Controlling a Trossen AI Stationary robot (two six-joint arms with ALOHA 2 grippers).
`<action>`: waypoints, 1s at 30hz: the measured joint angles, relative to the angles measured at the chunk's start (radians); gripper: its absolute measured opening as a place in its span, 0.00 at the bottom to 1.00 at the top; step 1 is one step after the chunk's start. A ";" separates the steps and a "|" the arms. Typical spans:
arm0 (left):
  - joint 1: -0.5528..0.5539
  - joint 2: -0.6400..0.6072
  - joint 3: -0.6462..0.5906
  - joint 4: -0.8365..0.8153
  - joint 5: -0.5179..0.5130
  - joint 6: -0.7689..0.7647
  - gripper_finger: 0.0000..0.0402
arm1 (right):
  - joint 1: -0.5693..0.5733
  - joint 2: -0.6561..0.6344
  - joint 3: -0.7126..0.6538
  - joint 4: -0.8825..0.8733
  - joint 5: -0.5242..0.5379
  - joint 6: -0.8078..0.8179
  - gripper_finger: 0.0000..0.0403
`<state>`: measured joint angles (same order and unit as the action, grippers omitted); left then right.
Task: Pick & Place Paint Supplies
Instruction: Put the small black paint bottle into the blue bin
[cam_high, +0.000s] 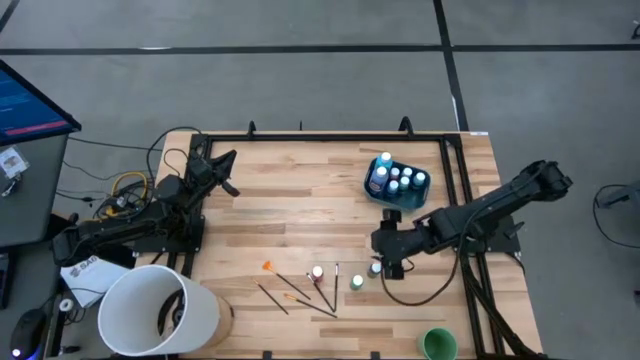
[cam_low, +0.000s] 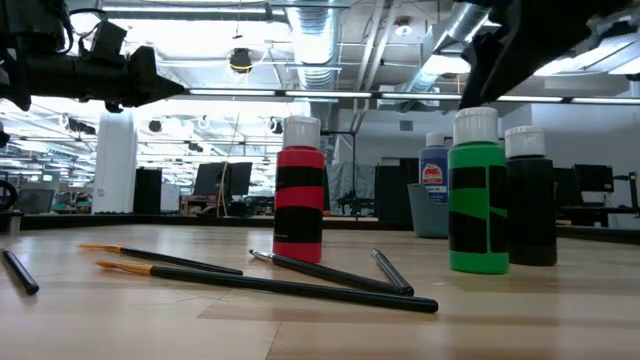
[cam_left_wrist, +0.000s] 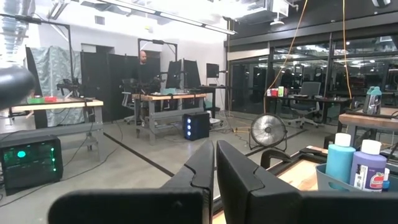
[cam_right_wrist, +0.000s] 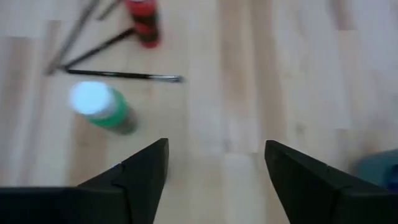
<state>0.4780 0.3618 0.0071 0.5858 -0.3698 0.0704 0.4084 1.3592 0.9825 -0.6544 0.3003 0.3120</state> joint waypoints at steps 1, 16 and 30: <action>0.000 0.000 0.000 0.000 0.000 0.000 0.02 | 0.000 0.008 0.013 0.004 -0.031 0.007 0.67; 0.000 0.000 0.000 0.000 0.000 0.000 0.02 | 0.030 0.051 0.040 -0.021 -0.093 0.111 0.71; 0.000 0.000 0.000 0.000 0.000 0.000 0.02 | 0.047 0.198 0.039 -0.036 -0.117 0.130 0.71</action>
<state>0.4778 0.3618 0.0071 0.5856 -0.3698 0.0706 0.4552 1.5570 1.0218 -0.6908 0.1831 0.4420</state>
